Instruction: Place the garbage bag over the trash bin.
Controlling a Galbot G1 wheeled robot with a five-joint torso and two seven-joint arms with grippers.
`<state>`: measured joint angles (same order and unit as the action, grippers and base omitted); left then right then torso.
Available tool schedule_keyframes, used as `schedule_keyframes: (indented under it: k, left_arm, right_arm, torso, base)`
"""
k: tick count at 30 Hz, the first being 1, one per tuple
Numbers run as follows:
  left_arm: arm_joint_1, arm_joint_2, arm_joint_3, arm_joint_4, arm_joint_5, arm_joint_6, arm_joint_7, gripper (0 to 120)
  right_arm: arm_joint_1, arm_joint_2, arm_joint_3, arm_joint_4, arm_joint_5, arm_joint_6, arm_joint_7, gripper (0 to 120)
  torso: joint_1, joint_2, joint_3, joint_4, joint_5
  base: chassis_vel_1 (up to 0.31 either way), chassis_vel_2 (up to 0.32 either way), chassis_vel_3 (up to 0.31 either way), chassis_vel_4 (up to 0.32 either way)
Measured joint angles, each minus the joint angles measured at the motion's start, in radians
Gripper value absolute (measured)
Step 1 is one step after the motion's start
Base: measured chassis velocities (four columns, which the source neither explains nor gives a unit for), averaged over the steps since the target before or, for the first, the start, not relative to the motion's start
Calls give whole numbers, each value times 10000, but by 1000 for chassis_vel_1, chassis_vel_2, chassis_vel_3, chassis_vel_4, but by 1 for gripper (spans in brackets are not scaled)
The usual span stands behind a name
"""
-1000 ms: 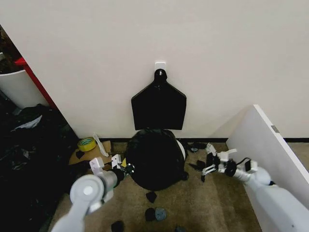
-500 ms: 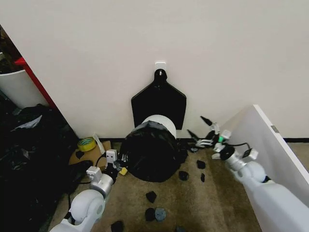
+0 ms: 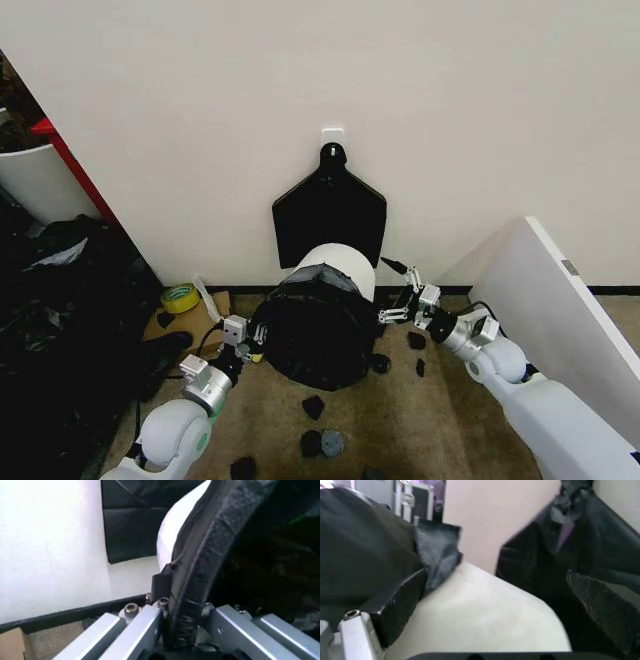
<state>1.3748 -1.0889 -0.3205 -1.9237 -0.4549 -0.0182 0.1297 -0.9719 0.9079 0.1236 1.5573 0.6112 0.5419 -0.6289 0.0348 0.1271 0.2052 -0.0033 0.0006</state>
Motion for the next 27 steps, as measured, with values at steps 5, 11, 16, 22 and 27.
schedule_keyframes:
  k: [5,11,16,22,27]
  left_arm:
    - [34,-11,6,-21,-2,61,37,0]
    - [57,-53,-29,-27,-120,157,-53,0]
    - [-8,-160,-97,-59,-725,638,-450,0]
    - [-112,-340,-184,-515,-2666,2380,-1789,0]
    - [-364,-696,-330,-1540,-6164,5560,-5032,0]
  right_arm:
    - [56,48,25,-149,-374,32,656,100]
    - [58,60,24,-114,-57,189,963,100]
    - [115,47,241,-313,1569,455,-1336,100]
    - [-67,103,493,79,1903,500,-530,100]
    - [-662,313,290,1517,-185,688,2338,100]
  torso:
    - [0,0,0,0,0]
    - [0,0,0,0,1]
    - [0,0,0,0,1]
    - [0,0,0,-1,1]
    - [-1,0,-1,1,2]
  base:
    - [0,0,0,0]
    - [0,0,0,0]
    - [0,0,0,0]
    - [0,0,0,0]
    - [0,0,0,0]
